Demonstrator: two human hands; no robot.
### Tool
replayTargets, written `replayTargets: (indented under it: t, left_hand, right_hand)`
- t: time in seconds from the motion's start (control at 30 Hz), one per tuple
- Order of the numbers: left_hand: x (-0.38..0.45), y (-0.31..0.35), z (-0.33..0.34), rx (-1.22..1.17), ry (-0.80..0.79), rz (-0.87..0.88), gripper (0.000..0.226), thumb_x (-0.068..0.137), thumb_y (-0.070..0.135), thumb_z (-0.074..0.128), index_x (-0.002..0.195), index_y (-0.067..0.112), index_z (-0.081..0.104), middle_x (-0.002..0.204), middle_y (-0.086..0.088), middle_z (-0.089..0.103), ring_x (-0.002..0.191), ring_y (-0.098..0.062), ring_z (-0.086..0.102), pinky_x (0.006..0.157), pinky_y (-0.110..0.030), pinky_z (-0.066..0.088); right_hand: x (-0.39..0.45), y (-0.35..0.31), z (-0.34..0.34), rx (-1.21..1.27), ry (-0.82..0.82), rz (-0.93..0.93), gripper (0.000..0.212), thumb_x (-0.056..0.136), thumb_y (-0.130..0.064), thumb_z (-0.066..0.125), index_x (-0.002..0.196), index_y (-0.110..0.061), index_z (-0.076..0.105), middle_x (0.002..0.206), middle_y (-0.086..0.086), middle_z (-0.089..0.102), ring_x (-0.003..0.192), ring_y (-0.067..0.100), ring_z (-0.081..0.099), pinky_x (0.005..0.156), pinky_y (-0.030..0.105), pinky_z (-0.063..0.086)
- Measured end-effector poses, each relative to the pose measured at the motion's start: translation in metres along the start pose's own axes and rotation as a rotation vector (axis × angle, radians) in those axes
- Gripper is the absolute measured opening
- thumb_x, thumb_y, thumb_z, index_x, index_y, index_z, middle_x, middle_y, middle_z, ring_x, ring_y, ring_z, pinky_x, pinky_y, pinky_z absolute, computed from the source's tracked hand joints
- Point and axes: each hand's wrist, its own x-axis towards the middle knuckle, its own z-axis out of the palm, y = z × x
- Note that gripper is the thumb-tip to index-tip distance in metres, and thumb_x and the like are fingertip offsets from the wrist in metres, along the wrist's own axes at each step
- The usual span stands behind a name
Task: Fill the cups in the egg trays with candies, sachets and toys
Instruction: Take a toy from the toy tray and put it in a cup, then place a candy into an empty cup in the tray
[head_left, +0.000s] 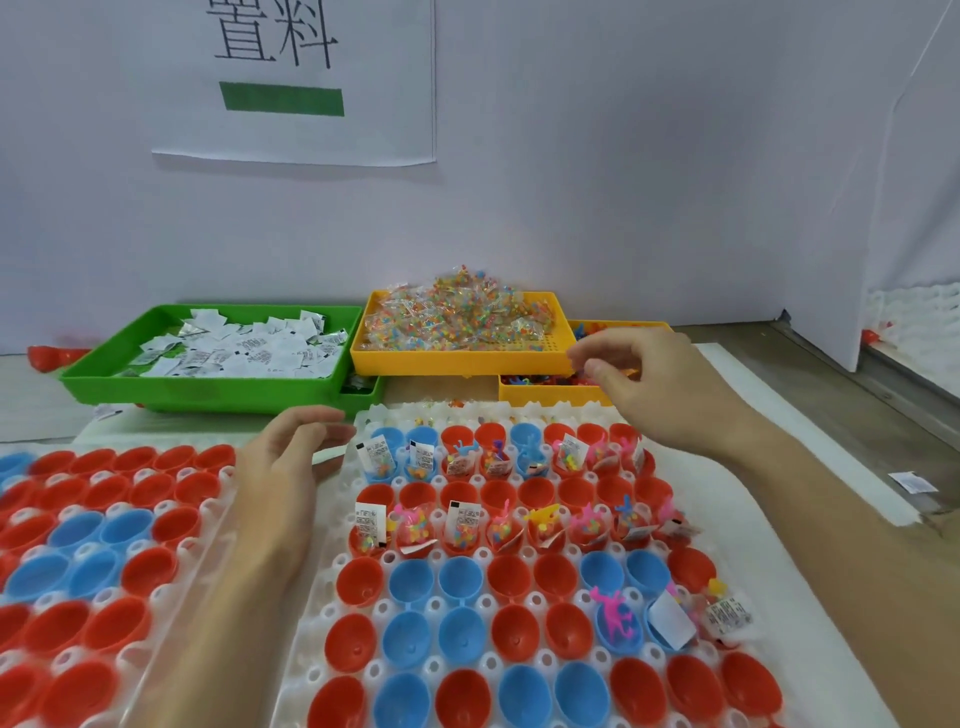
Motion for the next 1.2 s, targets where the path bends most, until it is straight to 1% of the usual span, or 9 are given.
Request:
replayTargets:
  t: [0.1,0.27,0.37,0.5,0.67,0.83,0.97,1.07,1.2]
  left_hand:
    - [0.0,-0.001,0.0,0.009,0.001,-0.011,0.031,0.093,0.004,0.045,0.085,0.017,0.072,0.093,-0.01,0.073,0.097,-0.024,0.068,0.083,-0.039,0.052]
    - [0.001,0.0,0.001,0.001,0.022,-0.023,0.027,0.093,0.0,0.046,0.089,0.01,0.07,0.089,-0.009,0.073,0.09,-0.018,0.068,0.077,-0.034,0.05]
    - [0.002,0.001,0.002,0.012,0.023,-0.021,0.025,0.094,-0.001,0.045,0.091,0.006,0.069,0.09,-0.011,0.072,0.086,-0.014,0.067,0.076,-0.033,0.05]
    - [0.002,0.002,0.003,0.032,0.029,-0.01,0.024,0.094,-0.003,0.046,0.091,0.004,0.069,0.09,-0.012,0.071,0.086,-0.015,0.067,0.076,-0.035,0.05]
    - [0.001,0.004,0.003,0.051,0.028,-0.013,0.024,0.095,-0.002,0.046,0.091,0.004,0.069,0.09,-0.013,0.071,0.092,-0.024,0.067,0.08,-0.044,0.052]
    - [0.0,0.006,0.003,0.058,0.021,-0.022,0.025,0.095,-0.001,0.046,0.091,0.005,0.069,0.091,-0.012,0.071,0.093,-0.024,0.067,0.079,-0.042,0.053]
    - [0.0,0.008,0.003,0.055,0.019,-0.017,0.025,0.095,-0.002,0.045,0.092,0.004,0.069,0.093,-0.014,0.071,0.093,-0.024,0.067,0.079,-0.043,0.053]
    - [-0.002,0.007,0.003,0.049,0.008,-0.017,0.025,0.095,-0.001,0.045,0.093,0.004,0.07,0.093,-0.014,0.072,0.094,-0.025,0.067,0.079,-0.041,0.052]
    - [-0.001,0.007,0.003,0.044,0.014,-0.01,0.026,0.095,-0.002,0.044,0.092,0.004,0.069,0.094,-0.016,0.071,0.097,-0.03,0.066,0.077,-0.039,0.051]
  right_hand:
    - [0.046,-0.005,0.01,-0.073,-0.049,0.012,0.027,0.102,-0.017,0.051,0.125,-0.018,0.066,0.118,-0.006,0.067,0.106,0.01,0.061,0.085,0.019,0.045]
    - [0.114,-0.006,0.042,-0.247,-0.148,0.11,0.033,0.1,-0.009,0.051,0.131,-0.004,0.06,0.133,0.014,0.061,0.122,0.028,0.056,0.104,0.036,0.046]
    - [0.138,0.003,0.057,-0.371,-0.18,0.182,0.029,0.095,-0.008,0.055,0.122,0.001,0.062,0.124,0.019,0.064,0.114,0.033,0.059,0.099,0.043,0.051]
    - [0.149,0.015,0.07,-0.447,-0.13,0.158,0.024,0.091,-0.016,0.069,0.111,-0.003,0.069,0.114,0.014,0.069,0.107,0.03,0.062,0.091,0.036,0.053]
    - [0.152,0.018,0.065,-0.282,-0.138,0.116,0.008,0.084,-0.007,0.073,0.09,-0.012,0.074,0.086,-0.001,0.066,0.093,0.02,0.063,0.075,0.026,0.043]
    - [0.148,0.012,0.049,-0.12,-0.045,0.088,0.008,0.094,-0.01,0.065,0.097,-0.016,0.069,0.089,-0.002,0.063,0.08,0.012,0.058,0.058,0.016,0.039]
    - [0.121,0.002,0.034,0.243,0.023,0.139,0.01,0.101,-0.01,0.056,0.105,-0.013,0.065,0.09,0.005,0.068,0.066,0.012,0.068,0.048,0.015,0.047]
    - [0.08,0.0,0.018,0.503,0.053,0.159,0.008,0.097,-0.01,0.062,0.105,-0.011,0.064,0.085,0.007,0.07,0.061,0.012,0.071,0.053,0.016,0.052]
    - [0.013,0.007,0.005,0.746,0.042,0.184,0.025,0.085,-0.013,0.072,0.105,-0.008,0.059,0.068,0.007,0.069,0.06,0.018,0.067,0.056,0.02,0.054]
